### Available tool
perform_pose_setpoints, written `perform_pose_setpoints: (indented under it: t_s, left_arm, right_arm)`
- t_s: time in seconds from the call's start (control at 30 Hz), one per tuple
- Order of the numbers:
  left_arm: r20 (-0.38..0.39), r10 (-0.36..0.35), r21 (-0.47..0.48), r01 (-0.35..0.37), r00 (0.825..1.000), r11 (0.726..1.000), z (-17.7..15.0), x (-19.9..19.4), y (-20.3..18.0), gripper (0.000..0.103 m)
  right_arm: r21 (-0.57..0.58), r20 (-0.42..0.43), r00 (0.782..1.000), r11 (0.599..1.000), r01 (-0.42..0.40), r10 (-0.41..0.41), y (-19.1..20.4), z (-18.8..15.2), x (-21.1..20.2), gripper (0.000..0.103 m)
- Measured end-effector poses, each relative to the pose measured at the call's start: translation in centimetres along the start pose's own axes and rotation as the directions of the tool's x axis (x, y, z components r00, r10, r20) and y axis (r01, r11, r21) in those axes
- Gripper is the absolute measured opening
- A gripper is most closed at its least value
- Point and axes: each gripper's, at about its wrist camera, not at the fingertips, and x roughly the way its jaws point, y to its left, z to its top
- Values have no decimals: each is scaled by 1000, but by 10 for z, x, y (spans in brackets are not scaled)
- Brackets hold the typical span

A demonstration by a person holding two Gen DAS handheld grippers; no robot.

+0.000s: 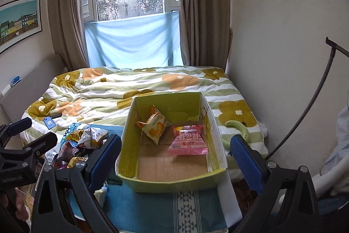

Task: Organize snacks
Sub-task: 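Withdraw both tools from the box back toward the snack pile, then grasp the purple MPN bag with the left tool while the right tool grasps the white-orange chip bag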

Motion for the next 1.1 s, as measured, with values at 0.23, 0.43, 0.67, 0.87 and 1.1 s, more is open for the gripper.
perform_pose_setpoints:
  t_s: [0.23, 0.43, 0.67, 0.87, 1.1]
  left_arm:
    - [4, 64, -42, -64, 998, 997, -37, -46, 38, 101]
    - [15, 66, -52, -65, 998, 997, -73, -64, 86, 101]
    - [-69, 51, 24, -50, 996, 998, -113, -40, 138, 101]
    - [-163, 9, 113, 9, 987, 994, -142, 7, 171, 101]
    - [-257, -9, 254, 76, 966, 964, -174, 74, 183, 101]
  right_arm:
    - [3, 12, 996, 996, -91, 91, 18, -25, -30, 100]
    - [8, -3, 982, 982, -187, 187, 53, -51, -32, 100]
    - [37, -61, 972, 974, -224, 226, 97, -69, -9, 100]
    - [116, -130, 965, 970, -213, 227, 132, -91, 26, 100]
    - [142, -246, 952, 978, -151, 183, 167, -121, 75, 100]
